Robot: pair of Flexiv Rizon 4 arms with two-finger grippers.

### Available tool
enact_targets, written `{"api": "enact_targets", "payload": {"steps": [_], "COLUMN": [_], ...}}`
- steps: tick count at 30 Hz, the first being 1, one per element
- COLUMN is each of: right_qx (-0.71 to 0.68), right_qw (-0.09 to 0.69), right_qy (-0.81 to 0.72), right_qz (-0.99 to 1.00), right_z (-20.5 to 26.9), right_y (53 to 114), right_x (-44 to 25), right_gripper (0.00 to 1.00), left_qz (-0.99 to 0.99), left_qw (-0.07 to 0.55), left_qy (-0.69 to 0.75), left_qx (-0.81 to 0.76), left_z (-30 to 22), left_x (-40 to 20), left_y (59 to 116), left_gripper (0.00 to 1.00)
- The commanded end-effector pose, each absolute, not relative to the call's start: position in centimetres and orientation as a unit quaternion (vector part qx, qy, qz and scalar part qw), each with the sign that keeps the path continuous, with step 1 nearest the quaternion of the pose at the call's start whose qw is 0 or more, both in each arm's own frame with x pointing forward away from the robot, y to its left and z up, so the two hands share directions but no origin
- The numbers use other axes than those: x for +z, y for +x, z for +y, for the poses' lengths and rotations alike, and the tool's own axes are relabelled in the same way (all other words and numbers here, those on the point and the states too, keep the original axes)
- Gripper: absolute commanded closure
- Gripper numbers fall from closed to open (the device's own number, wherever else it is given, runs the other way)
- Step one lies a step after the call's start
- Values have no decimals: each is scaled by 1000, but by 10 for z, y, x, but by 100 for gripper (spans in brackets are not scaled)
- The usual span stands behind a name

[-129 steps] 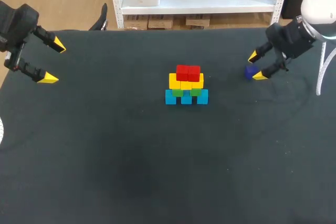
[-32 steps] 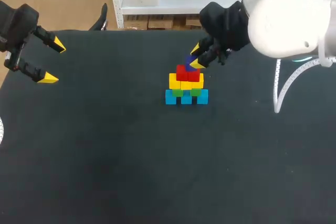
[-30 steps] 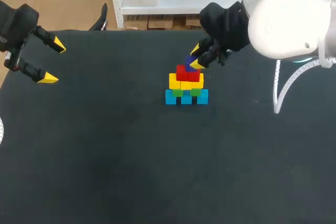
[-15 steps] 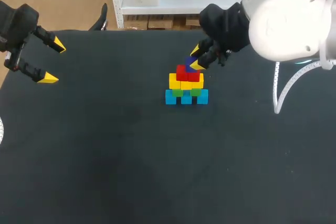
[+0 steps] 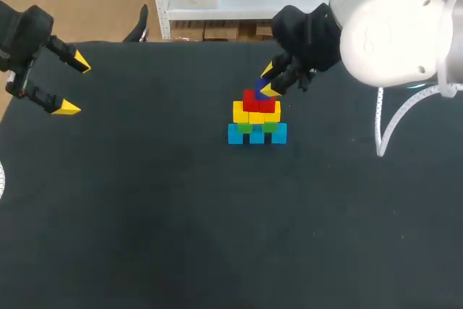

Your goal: Place the blue cubes, place green cubes on the blue cubes, place the yellow cubes on the green cubes, then place the red cubes on the yellow cubes, and place purple cube on the red cubes.

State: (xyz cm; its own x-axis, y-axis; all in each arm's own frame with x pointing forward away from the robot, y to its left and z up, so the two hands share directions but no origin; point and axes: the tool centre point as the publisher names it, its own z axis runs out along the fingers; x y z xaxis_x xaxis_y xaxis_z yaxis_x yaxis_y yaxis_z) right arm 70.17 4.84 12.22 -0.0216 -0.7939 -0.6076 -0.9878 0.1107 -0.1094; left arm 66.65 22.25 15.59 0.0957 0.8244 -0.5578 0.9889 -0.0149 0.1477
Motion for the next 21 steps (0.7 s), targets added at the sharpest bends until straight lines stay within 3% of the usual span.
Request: {"api": "enact_targets", "payload": {"steps": [1, 21], "right_qx": [175, 176], "right_qw": [275, 270], "right_qy": [-643, -644], "right_qz": [693, 694], "right_z": [49, 51], "right_y": [701, 703], "right_x": [122, 120], "right_gripper": [100, 100], "left_qz": [653, 653], "left_qw": [257, 257], "left_qy": [694, 694], "left_qx": [-159, -159], "left_z": [223, 223], "left_x": [156, 156], "left_y": [667, 667], "left_gripper": [0, 0]}}
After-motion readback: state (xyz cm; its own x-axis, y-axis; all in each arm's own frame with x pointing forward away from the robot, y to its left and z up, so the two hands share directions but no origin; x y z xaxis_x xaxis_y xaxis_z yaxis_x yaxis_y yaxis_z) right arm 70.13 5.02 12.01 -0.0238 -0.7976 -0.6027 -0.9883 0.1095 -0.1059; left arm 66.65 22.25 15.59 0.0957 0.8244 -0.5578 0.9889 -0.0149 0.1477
